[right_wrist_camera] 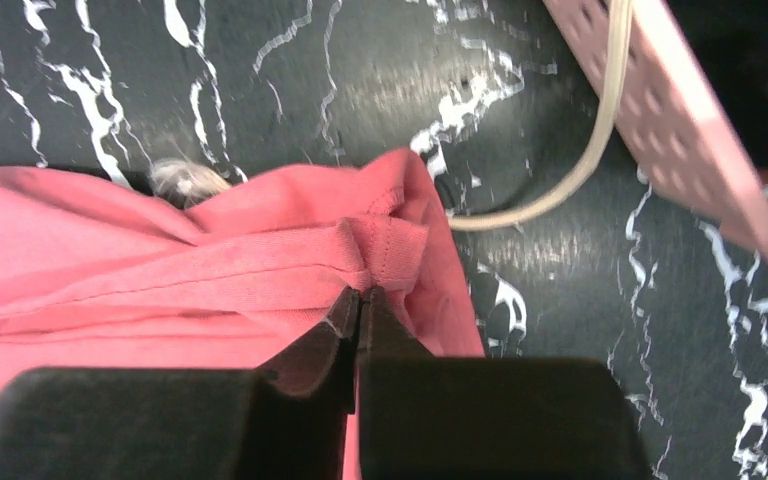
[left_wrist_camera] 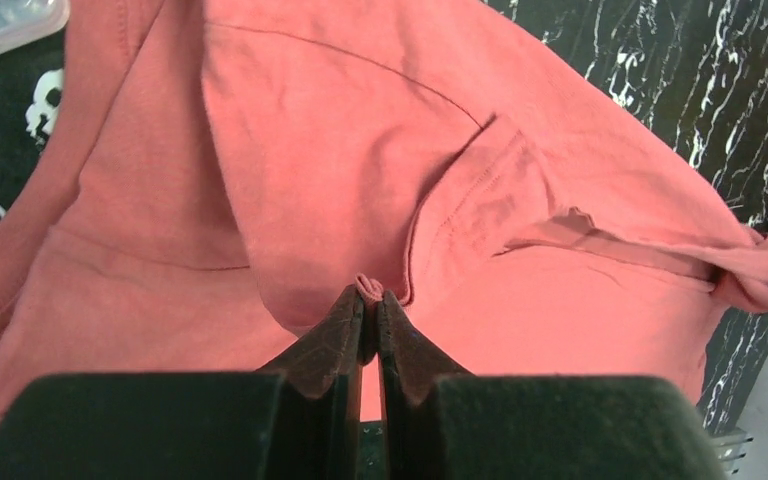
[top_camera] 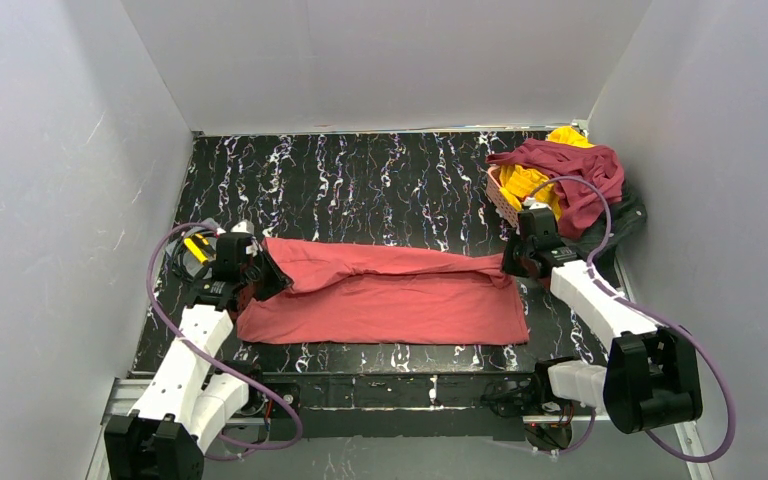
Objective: Fold and stack the mixed laundry pile
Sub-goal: Fold the T-shirt at the center of the board.
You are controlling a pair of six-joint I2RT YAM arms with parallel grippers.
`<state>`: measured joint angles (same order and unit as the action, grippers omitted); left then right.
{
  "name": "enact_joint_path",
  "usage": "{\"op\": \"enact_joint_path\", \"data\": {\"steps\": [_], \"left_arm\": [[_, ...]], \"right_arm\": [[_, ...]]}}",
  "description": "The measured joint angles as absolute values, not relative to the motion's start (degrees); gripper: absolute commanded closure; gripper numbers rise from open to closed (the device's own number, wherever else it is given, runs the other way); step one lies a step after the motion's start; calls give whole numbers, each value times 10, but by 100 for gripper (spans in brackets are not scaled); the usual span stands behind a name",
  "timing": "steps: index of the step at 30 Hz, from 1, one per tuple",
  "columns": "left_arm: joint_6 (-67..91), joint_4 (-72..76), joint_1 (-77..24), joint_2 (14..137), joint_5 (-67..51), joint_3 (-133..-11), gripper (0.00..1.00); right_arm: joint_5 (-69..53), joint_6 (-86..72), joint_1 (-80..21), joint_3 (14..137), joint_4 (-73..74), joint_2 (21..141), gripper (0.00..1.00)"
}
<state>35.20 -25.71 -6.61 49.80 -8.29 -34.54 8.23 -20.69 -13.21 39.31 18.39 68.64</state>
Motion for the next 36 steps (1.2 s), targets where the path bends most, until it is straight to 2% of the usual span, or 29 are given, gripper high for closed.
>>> {"op": "enact_joint_path", "data": {"steps": [2,3,6,7,10,12,15,19,23,30,36], "left_arm": [[359,-269,-66,498,-75,-345,82],[364,-277,-66,495,-68,-345,72],[377,-302,-66,461,-53,-345,46],[383,-310,-66,433,-46,-345,42],[390,-335,-66,363,-37,-358,37],[385,-352,-66,343,-43,-390,35],[359,-353,-66,377,-73,-437,34],[312,-340,-68,500,-150,-474,33],[278,-325,-90,627,-200,-481,33],[237,-311,-133,756,-202,-501,33],[214,-309,-138,799,-189,-503,33]], "right_arm": [[83,-212,-132,385,194,681,66],[82,-215,-132,382,202,675,58],[82,-223,-132,377,227,646,41],[80,-223,-132,377,236,630,37],[76,-222,-132,381,255,584,26],[74,-221,-132,394,267,565,24],[62,-212,-132,416,269,570,22],[22,-198,-133,433,261,617,18],[-17,-197,-143,433,250,653,18],[-42,-204,-155,430,222,654,18],[-45,-206,-155,415,221,653,18]]}}
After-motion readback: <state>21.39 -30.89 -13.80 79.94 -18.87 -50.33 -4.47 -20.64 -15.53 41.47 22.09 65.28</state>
